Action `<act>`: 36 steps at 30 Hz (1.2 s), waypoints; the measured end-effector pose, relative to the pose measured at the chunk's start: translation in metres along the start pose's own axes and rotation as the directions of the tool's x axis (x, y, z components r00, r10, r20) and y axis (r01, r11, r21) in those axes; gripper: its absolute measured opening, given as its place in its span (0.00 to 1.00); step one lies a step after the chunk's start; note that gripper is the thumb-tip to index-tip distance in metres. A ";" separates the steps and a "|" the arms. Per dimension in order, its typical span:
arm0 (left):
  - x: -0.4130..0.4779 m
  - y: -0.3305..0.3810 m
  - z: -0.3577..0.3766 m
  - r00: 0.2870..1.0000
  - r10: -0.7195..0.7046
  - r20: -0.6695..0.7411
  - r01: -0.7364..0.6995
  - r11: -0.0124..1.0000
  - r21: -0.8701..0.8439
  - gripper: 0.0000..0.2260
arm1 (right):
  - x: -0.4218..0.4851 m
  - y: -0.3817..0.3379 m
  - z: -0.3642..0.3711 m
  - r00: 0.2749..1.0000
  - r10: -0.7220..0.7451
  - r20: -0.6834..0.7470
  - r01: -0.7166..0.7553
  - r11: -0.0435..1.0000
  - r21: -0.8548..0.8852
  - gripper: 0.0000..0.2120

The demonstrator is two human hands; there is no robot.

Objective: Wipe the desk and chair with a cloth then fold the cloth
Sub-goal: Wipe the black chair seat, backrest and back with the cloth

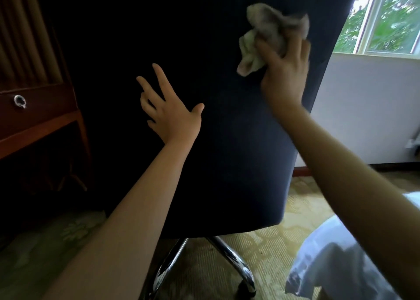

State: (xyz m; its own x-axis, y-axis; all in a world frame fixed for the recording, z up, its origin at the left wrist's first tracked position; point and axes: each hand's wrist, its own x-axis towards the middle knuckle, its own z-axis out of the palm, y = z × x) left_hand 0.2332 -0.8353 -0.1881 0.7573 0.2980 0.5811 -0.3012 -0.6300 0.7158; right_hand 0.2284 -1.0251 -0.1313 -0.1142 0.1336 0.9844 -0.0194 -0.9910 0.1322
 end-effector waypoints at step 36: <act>-0.011 0.046 -0.003 0.990 0.134 0.048 -0.130 0.988 -0.080 0.44 | -0.217 0.042 -0.038 0.876 0.390 0.285 -0.455 0.864 0.215 0.21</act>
State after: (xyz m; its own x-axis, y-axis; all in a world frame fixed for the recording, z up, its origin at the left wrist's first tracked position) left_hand 0.2097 -0.8649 -0.1603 0.7372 0.1757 0.6525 -0.4425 -0.6043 0.6626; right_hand 0.2144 -1.0953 -0.3437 0.1759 -0.2704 0.9466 0.2491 -0.9180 -0.3085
